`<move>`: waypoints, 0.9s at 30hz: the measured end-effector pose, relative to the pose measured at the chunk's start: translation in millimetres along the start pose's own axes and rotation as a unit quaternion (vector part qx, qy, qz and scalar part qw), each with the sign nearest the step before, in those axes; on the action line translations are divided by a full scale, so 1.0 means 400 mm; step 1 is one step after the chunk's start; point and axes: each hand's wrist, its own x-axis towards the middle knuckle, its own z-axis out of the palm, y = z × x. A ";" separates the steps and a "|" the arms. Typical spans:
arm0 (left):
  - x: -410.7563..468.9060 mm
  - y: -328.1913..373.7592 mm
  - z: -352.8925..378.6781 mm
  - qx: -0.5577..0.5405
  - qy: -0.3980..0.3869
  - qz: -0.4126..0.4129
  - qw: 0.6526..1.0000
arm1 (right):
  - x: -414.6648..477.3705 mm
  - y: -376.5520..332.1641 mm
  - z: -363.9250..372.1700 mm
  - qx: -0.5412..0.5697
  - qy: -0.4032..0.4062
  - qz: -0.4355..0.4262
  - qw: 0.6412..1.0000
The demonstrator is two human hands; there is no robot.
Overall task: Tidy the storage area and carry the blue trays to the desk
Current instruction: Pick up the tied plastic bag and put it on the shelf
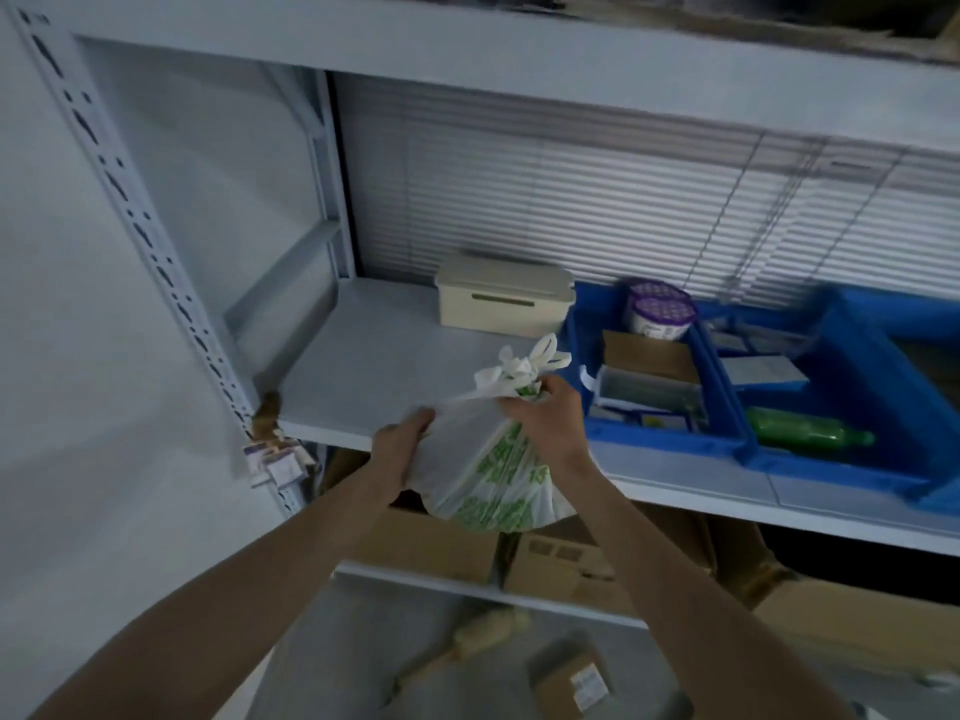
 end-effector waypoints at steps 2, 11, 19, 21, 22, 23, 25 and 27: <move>0.063 0.045 0.000 -0.013 0.001 0.007 1.000 | 0.063 -0.020 0.036 0.003 0.008 0.001 1.000; 0.502 0.037 0.065 -0.022 -0.019 0.001 1.000 | 0.413 0.038 0.128 0.024 0.003 0.112 0.993; 0.533 0.164 0.193 0.036 0.037 0.030 0.998 | 0.667 0.103 0.170 0.012 -0.033 0.073 0.997; 0.529 0.186 0.213 0.064 0.058 0.082 0.993 | 0.691 0.125 0.176 -0.012 -0.050 0.044 0.998; 0.538 0.186 0.214 0.066 0.064 0.099 0.991 | 0.694 0.141 0.172 -0.022 -0.066 0.035 0.997; 0.542 0.183 0.213 0.076 0.066 0.112 0.989 | 0.693 0.159 0.166 -0.016 -0.089 0.039 0.995; 0.546 0.155 0.195 0.127 0.069 0.158 0.977 | 0.675 0.193 0.138 -0.006 -0.127 0.057 0.990; 0.526 0.112 0.165 0.241 0.058 0.243 0.938 | 0.656 0.248 0.097 -0.151 -0.130 0.002 0.980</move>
